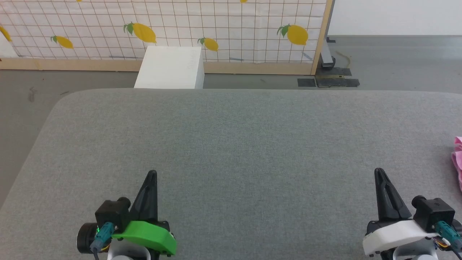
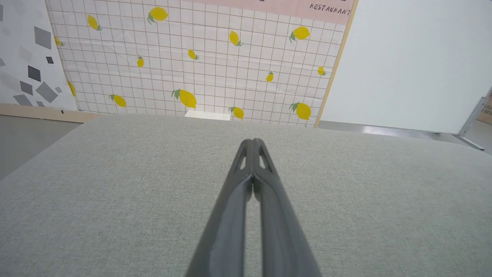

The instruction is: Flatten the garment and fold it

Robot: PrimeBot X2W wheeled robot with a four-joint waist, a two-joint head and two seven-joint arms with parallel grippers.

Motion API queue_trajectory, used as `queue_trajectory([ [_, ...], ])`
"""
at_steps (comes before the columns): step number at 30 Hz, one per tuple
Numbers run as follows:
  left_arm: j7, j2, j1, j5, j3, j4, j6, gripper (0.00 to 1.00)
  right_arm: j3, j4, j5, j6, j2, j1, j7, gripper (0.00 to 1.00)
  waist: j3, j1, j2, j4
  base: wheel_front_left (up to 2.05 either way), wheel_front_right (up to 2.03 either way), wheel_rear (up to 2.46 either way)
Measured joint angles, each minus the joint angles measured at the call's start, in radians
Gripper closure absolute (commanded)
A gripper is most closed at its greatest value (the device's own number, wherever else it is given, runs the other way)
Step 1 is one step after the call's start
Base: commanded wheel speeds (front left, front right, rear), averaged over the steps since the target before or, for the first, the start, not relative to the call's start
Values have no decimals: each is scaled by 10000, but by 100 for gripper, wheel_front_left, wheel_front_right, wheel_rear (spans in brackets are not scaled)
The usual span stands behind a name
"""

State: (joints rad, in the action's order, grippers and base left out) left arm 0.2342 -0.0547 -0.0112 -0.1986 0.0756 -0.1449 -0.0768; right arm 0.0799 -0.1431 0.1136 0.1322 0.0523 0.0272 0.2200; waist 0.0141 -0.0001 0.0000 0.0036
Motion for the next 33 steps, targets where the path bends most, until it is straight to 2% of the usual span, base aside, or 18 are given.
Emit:
queue_trajectory([
  [33, -667, 0, 0, 573, -230, 412, 209, 100, -219, 401, -326, 0, 0, -11, -619, 100, -41, 1, 0, -10, 0, 0, 0],
])
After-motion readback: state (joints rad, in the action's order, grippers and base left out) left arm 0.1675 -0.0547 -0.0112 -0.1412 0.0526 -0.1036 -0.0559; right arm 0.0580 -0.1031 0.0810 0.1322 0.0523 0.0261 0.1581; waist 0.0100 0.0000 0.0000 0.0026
